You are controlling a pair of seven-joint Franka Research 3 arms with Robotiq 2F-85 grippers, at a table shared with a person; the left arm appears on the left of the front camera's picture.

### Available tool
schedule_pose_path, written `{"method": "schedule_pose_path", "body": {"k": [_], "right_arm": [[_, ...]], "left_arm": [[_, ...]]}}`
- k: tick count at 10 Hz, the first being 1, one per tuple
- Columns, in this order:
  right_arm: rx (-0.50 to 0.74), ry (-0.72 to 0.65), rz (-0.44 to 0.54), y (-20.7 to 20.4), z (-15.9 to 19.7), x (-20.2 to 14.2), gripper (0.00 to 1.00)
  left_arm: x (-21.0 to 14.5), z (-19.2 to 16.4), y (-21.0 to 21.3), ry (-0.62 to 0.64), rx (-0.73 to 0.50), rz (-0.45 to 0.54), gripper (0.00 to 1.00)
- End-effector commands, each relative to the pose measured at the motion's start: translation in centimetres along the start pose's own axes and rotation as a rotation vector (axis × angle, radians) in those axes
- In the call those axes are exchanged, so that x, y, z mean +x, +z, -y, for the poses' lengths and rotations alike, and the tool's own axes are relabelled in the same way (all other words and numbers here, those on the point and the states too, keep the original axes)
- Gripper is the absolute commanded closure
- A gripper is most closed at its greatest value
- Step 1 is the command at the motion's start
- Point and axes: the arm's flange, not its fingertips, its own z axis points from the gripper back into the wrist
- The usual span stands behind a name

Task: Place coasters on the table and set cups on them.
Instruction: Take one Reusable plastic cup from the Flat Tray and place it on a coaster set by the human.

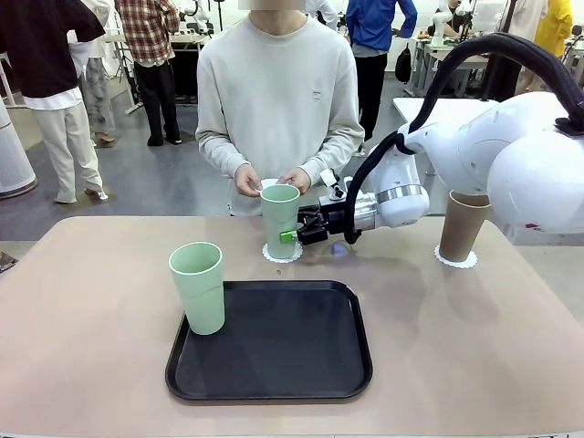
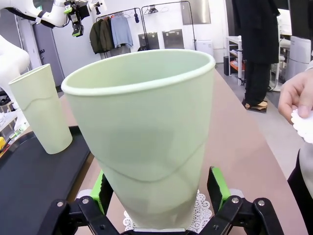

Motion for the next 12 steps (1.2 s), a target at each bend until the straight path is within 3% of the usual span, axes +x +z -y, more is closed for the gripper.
{"method": "schedule_pose_path", "body": {"k": [1,7,12], "right_arm": [[0.017,-0.028,-0.019,0.7,-0.4,0.5,0.0],[0.077,-0.049,0.004,2.1,-2.0,0.9,0.0],[0.039,-0.042,-0.073,4.7,-4.0,2.1,0.0]], "left_arm": [[-0.1,0.1,0.1,-0.005,-0.008,0.004,0.0],[-0.1,0.1,0.1,-0.005,-0.008,0.004,0.0],[-0.1,0.1,0.1,-0.005,-0.008,0.004,0.0]]}}
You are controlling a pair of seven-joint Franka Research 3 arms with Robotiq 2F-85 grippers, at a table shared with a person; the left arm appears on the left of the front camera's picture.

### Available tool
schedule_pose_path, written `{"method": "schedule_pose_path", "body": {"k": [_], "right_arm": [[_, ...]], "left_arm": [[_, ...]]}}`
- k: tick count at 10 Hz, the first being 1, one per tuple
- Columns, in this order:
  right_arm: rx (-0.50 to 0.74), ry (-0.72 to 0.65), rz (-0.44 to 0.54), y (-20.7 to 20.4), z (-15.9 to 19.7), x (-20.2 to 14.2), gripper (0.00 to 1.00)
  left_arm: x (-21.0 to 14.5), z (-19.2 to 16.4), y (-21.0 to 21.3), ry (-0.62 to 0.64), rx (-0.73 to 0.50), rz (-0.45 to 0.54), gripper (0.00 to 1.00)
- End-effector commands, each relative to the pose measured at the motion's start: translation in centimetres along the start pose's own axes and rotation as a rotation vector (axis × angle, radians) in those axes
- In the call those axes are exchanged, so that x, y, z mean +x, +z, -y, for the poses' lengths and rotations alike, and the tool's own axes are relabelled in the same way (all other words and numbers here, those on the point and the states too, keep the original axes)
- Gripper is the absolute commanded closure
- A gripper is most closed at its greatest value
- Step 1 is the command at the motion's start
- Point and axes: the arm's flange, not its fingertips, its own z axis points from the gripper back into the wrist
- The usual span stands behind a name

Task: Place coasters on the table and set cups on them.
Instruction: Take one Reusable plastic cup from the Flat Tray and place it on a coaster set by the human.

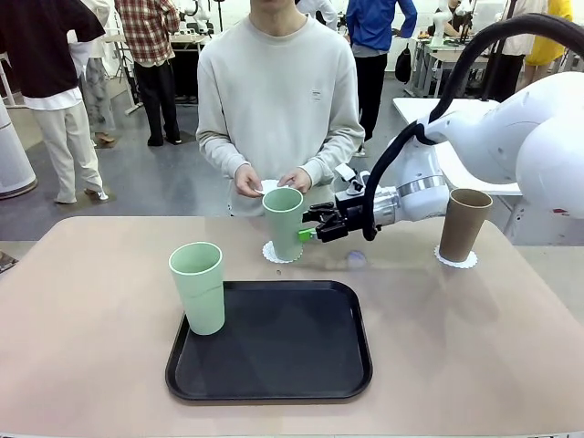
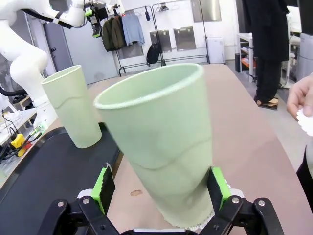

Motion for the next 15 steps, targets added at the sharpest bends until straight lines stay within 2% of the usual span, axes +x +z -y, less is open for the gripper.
{"method": "schedule_pose_path", "body": {"k": [1,4,7,10,13,14,15], "right_arm": [[-0.028,-0.017,-0.042,1.0,-1.5,0.6,0.0],[-0.031,-0.013,-0.046,1.0,-1.9,0.7,0.0],[-0.089,-0.024,-0.119,2.0,-3.6,2.2,0.0],[-0.279,-0.115,-0.314,5.8,-6.8,5.6,0.0],[-0.443,-0.111,-0.473,7.6,-11.6,11.1,0.0],[-0.488,-0.165,-0.534,8.0,-13.4,12.4,0.0],[-0.56,-0.278,-0.597,8.6,-15.3,13.4,0.0]], "left_arm": [[-0.1,0.1,0.1,-0.005,-0.008,0.004,0.0],[-0.1,0.1,0.1,-0.005,-0.008,0.004,0.0],[-0.1,0.1,0.1,-0.005,-0.008,0.004,0.0],[-0.1,0.1,0.1,-0.005,-0.008,0.004,0.0],[-0.1,0.1,0.1,-0.005,-0.008,0.004,0.0],[-0.1,0.1,0.1,-0.005,-0.008,0.004,0.0],[-0.1,0.1,0.1,-0.005,-0.008,0.004,0.0]]}}
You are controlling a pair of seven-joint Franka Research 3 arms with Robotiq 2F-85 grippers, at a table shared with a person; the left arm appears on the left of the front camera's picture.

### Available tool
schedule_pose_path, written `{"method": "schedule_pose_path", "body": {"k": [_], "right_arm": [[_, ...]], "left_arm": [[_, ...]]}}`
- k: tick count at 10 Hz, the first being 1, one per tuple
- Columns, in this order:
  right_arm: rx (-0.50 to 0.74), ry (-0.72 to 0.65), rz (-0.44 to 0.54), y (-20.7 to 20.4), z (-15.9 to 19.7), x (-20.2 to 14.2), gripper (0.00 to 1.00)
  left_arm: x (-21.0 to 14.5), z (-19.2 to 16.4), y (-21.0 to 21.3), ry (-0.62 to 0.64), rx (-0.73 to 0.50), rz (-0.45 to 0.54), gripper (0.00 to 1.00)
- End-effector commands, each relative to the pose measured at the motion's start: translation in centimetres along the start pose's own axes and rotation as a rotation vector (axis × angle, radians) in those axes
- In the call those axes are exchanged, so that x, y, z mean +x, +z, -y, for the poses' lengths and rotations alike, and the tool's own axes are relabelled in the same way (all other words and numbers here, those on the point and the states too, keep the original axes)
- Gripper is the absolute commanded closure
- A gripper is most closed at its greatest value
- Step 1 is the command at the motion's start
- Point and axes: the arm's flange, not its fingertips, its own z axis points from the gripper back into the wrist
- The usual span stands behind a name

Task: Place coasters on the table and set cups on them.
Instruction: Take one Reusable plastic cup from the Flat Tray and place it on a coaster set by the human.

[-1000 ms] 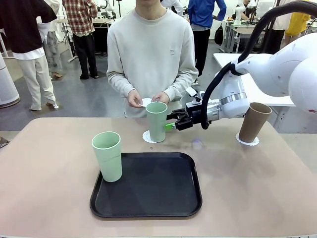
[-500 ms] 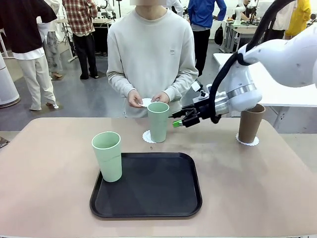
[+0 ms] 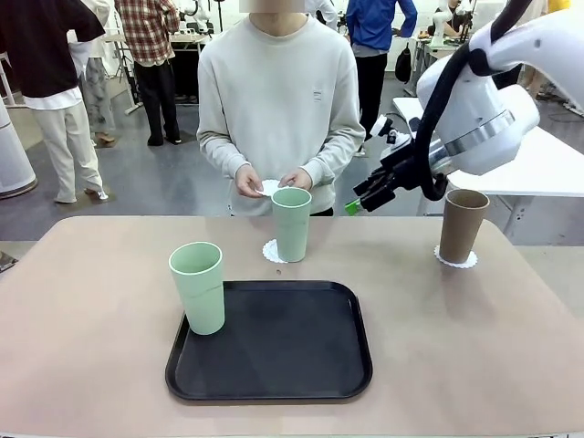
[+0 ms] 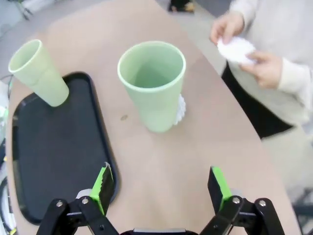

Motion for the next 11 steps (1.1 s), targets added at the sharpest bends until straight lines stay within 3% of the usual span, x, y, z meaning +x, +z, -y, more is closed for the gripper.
{"method": "schedule_pose_path", "body": {"k": [1,3,5,7,9,10,11], "right_arm": [[-0.045,-0.234,-0.199,2.5,-3.8,0.1,0.0],[-0.107,-0.393,-0.32,5.3,-8.1,0.2,0.0],[-0.154,-0.563,-0.38,7.5,-11.5,-0.5,0.0],[-0.207,-0.643,-0.427,8.3,-12.4,-1.4,0.0],[-0.288,-0.669,-0.581,8.4,-11.4,-2.8,0.0],[-0.218,-0.651,-0.438,8.8,-12.4,-1.5,0.0],[-0.218,-0.651,-0.438,8.8,-12.4,-1.5,0.0]], "left_arm": [[-0.1,0.1,0.1,-0.006,-0.008,0.004,0.0],[-0.1,0.1,0.1,-0.006,-0.008,0.004,0.0],[-0.1,0.1,0.1,-0.006,-0.008,0.004,0.0],[-0.1,0.1,0.1,-0.006,-0.008,0.004,0.0],[-0.1,0.1,0.1,-0.006,-0.008,0.004,0.0],[-0.1,0.1,0.1,-0.006,-0.008,0.004,0.0],[-0.1,0.1,0.1,-0.006,-0.008,0.004,0.0]]}}
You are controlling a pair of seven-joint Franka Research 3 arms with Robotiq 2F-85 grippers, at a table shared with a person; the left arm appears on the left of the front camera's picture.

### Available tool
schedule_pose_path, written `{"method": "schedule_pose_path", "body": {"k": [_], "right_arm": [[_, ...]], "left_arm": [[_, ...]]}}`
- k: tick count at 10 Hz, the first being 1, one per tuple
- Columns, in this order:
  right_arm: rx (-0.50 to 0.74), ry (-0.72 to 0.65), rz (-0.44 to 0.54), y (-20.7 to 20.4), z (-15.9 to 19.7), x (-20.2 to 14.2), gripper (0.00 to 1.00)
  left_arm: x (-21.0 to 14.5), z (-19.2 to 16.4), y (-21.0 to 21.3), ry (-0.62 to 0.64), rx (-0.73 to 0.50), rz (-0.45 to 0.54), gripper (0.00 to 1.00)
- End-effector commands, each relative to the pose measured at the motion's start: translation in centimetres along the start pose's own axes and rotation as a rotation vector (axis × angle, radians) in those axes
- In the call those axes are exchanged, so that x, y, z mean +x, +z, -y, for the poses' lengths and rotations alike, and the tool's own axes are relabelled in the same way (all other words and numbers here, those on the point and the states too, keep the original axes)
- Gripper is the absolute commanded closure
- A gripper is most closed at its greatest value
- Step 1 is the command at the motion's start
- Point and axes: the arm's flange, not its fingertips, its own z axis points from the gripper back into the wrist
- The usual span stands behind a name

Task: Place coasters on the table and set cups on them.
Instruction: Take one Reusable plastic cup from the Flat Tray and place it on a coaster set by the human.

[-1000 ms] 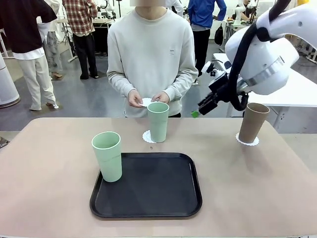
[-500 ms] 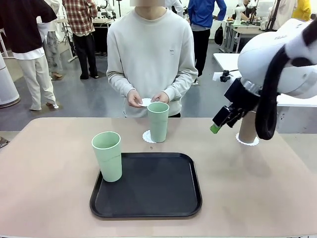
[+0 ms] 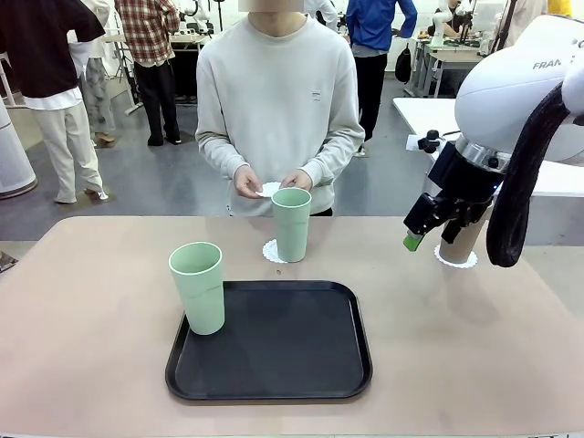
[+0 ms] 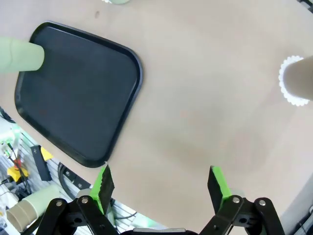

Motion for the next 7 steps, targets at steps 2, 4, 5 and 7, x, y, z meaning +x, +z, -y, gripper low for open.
{"method": "schedule_pose_path", "body": {"k": [2,4,5,7], "right_arm": [[0.033,0.016,0.036,0.19,-0.37,0.22,0.0],[0.033,0.016,0.036,0.19,-0.37,0.22,0.0],[0.033,0.016,0.036,0.19,-0.37,0.22,0.0],[0.033,0.016,0.036,0.19,-0.37,0.22,0.0]], "left_arm": [[-0.08,0.07,0.12,-0.006,-0.008,0.004,0.0],[-0.08,0.07,0.12,-0.006,-0.008,0.004,0.0],[-0.08,0.07,0.12,-0.006,-0.008,0.004,0.0],[-0.08,0.07,0.12,-0.006,-0.008,0.004,0.0]]}}
